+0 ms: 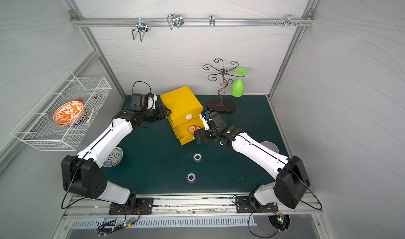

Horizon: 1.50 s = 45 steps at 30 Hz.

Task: Place the transparent tape into the drawer according to color
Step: Close the drawer in the storage box.

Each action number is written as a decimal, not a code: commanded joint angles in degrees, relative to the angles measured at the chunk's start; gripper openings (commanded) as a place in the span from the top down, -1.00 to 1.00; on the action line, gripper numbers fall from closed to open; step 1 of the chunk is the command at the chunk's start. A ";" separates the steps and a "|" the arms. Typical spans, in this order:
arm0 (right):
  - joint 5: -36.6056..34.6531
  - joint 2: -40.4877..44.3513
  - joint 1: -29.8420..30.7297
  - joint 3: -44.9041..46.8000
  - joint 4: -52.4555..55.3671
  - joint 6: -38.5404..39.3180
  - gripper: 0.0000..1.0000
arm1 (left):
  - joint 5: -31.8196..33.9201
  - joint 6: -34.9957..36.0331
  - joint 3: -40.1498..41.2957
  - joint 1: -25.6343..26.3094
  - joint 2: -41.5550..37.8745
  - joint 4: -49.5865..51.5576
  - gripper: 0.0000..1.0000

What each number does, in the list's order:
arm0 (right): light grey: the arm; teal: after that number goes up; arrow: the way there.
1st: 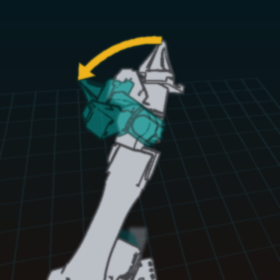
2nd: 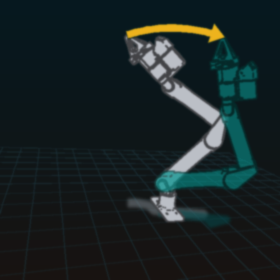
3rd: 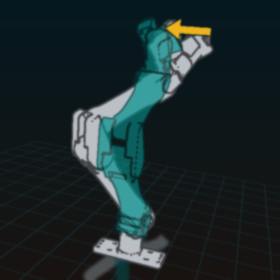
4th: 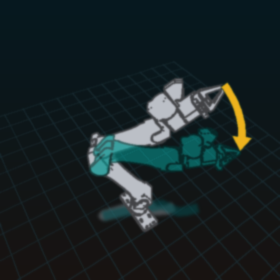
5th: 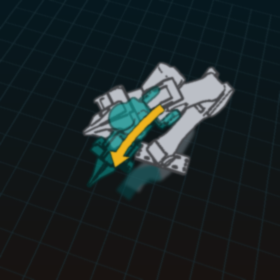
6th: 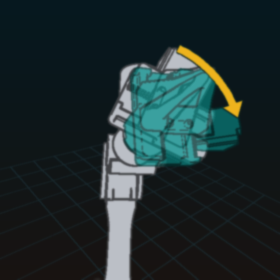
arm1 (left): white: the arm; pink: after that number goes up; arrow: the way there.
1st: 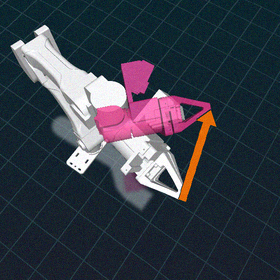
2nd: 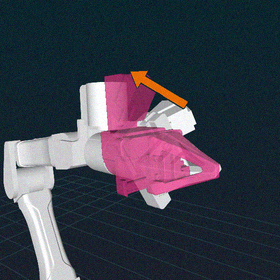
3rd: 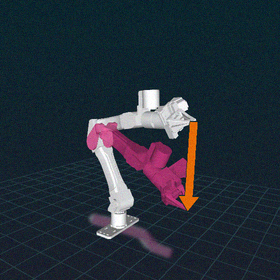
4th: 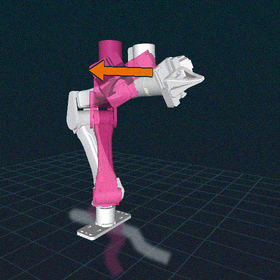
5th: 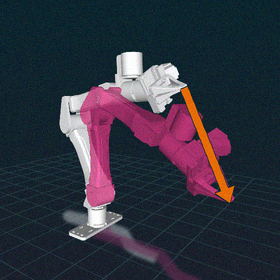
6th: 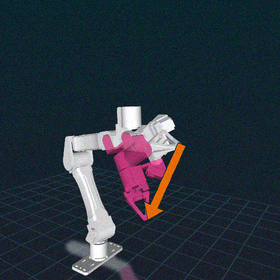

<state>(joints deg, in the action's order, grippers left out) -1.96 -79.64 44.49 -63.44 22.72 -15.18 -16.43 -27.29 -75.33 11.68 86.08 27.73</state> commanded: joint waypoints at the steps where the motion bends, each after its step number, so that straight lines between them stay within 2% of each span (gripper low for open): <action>1: 1.86 2.72 0.07 2.08 -3.78 -0.76 -0.98 | 0.95 -0.31 -2.73 0.00 1.49 -2.56 -0.36; 15: 0.83 3.73 0.08 11.52 -11.27 -0.83 -0.95 | 1.83 0.03 -3.49 1.77 4.16 -2.00 -0.04; 22: 0.17 1.40 0.15 13.36 -17.62 -0.03 -0.70 | 2.28 0.22 -3.64 2.17 4.79 -1.44 0.05; 45: -9.15 -8.85 5.59 12.55 -32.27 0.41 -0.11 | 1.31 1.01 -3.33 2.19 5.30 -0.74 0.06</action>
<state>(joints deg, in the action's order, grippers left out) -8.88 -87.61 49.60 -49.74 -6.02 -15.09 -15.64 -27.53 -77.23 13.67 89.36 25.36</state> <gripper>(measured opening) 0.563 0.473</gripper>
